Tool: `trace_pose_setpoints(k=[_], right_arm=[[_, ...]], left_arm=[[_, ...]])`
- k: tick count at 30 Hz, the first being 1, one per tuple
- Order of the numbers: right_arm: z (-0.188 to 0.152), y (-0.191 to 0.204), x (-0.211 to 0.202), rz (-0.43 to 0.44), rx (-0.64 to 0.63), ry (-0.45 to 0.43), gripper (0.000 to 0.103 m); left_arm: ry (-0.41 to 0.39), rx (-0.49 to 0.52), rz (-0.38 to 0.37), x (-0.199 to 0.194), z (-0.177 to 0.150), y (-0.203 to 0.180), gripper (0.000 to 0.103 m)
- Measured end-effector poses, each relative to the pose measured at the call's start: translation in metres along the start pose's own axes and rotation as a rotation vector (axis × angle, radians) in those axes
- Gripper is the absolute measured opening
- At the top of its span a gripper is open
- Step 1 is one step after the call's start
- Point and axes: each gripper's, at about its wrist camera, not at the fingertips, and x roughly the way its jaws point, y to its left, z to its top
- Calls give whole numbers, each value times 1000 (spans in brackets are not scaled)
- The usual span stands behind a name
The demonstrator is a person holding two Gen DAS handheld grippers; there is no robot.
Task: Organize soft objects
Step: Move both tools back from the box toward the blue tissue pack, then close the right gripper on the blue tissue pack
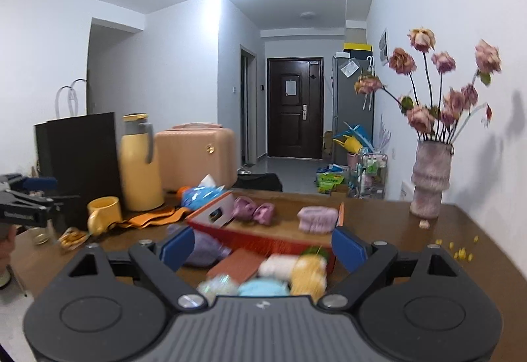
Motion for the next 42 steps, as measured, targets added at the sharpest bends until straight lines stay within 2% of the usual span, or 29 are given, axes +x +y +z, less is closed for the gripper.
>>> trace_pose_setpoints(k=[2,6,9,13,18,24,28,29,31,33,35,37,39,41,42], right_arm=[[-27,9,-16,-19,-10,-25,103],[-70,18,-24,-90,26,-22,103],[-96,20,-18,-59,77,3,103],[-113,28,12,-44,79,81,100],[-124,36,50,-33,70,179,83],[-121,27,86,-38,103,229,75],[-117,22,107,-4,123,260,75],[-118,23,113,11,117,272,75],[-120,26,126,30,102,293,68],[-122,30,139,40,82,314,53],[-122,41,148,96,24,311,52],[-121,54,154,189,-35,308,52],[-121,64,160,278,-79,309,52],[-119,71,163,302,-124,304,52],[-118,71,164,299,-136,304,52]], left_arm=[[6,-35,-11,-10,-20,5,101],[13,-66,-112,-26,-63,9,103],[56,-98,-150,-20,-85,8,103],[108,-77,-169,2,-104,-1,103],[137,-110,-228,36,-101,-7,103],[161,-79,-281,86,-83,-29,103],[188,-64,-310,122,-75,-43,98],[195,-60,-310,129,-74,-46,98],[210,-54,-301,142,-74,-51,98],[220,-54,-285,151,-75,-48,97],[236,-76,-270,158,-77,-39,97],[262,-104,-258,163,-79,-28,92],[298,-139,-271,167,-82,-19,77],[345,-208,-329,172,-84,-11,63],[368,-250,-375,175,-85,-7,61]])
